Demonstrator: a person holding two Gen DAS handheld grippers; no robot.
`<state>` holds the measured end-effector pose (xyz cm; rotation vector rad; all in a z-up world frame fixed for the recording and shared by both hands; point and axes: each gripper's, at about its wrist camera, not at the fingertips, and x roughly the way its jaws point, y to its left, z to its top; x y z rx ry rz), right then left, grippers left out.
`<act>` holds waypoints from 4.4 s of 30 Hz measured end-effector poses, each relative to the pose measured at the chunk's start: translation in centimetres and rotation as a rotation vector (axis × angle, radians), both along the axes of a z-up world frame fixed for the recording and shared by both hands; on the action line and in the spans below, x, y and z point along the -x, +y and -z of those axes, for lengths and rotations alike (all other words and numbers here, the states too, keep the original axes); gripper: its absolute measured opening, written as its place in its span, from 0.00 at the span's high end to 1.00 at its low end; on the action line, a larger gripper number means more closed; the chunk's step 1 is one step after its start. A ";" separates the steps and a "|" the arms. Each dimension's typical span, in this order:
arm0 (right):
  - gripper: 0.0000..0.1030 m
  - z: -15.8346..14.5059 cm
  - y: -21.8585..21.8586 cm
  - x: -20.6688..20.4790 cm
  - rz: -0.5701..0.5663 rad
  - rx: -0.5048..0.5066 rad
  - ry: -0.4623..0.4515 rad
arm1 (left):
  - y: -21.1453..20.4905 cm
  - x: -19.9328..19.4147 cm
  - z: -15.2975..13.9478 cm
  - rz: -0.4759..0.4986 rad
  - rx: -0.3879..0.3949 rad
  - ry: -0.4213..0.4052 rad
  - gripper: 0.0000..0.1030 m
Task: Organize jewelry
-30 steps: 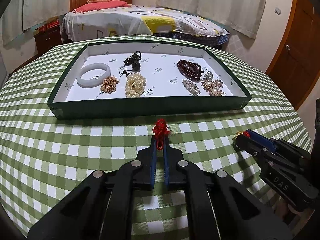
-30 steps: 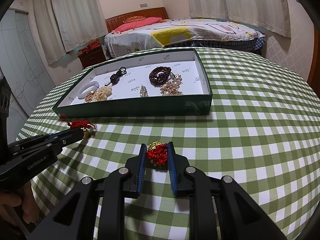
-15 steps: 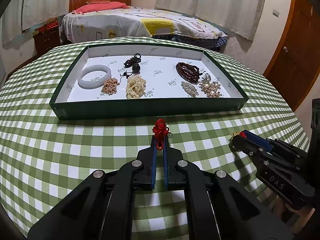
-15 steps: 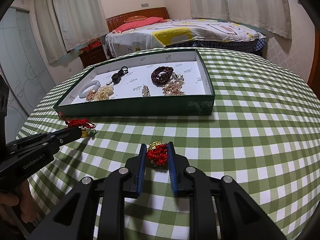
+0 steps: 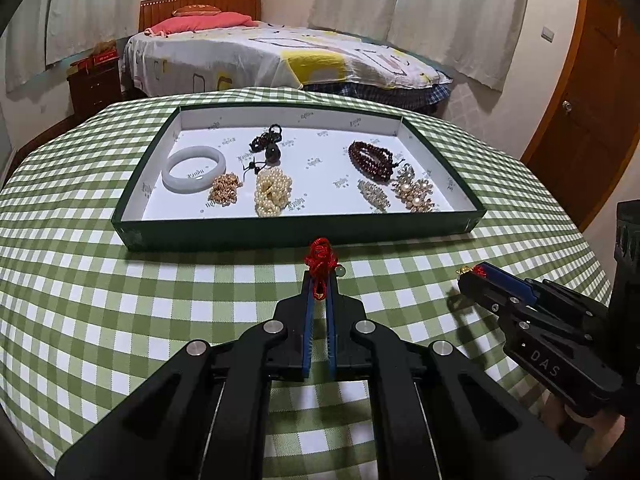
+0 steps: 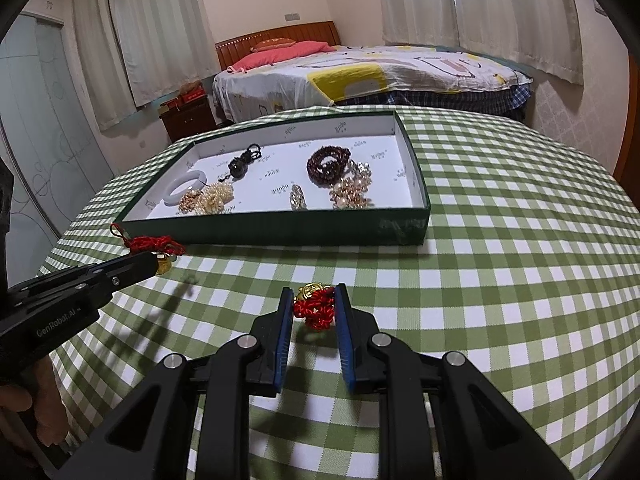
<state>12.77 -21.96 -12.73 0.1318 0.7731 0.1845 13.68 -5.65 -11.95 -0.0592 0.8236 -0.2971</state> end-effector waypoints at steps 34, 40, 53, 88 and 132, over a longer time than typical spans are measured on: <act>0.79 -8.9 -0.6 -8.8 0.016 0.032 -0.230 | -2.7 -8.3 -6.9 0.024 0.068 -0.192 0.94; 0.79 -7.8 -0.9 -12.1 0.013 0.049 -0.215 | -3.5 -11.8 -5.5 0.013 0.047 -0.170 0.94; 0.79 -3.0 -2.0 -18.2 0.024 0.047 -0.042 | -4.2 -18.6 -0.6 -0.024 0.010 0.014 0.94; 0.35 -3.7 -1.7 -16.3 0.051 0.084 -0.006 | -1.9 -16.0 -2.1 -0.082 0.008 -0.024 0.32; 0.19 -14.9 2.2 9.7 0.120 0.099 -0.336 | 6.6 11.8 -14.2 -0.233 0.029 -0.344 0.09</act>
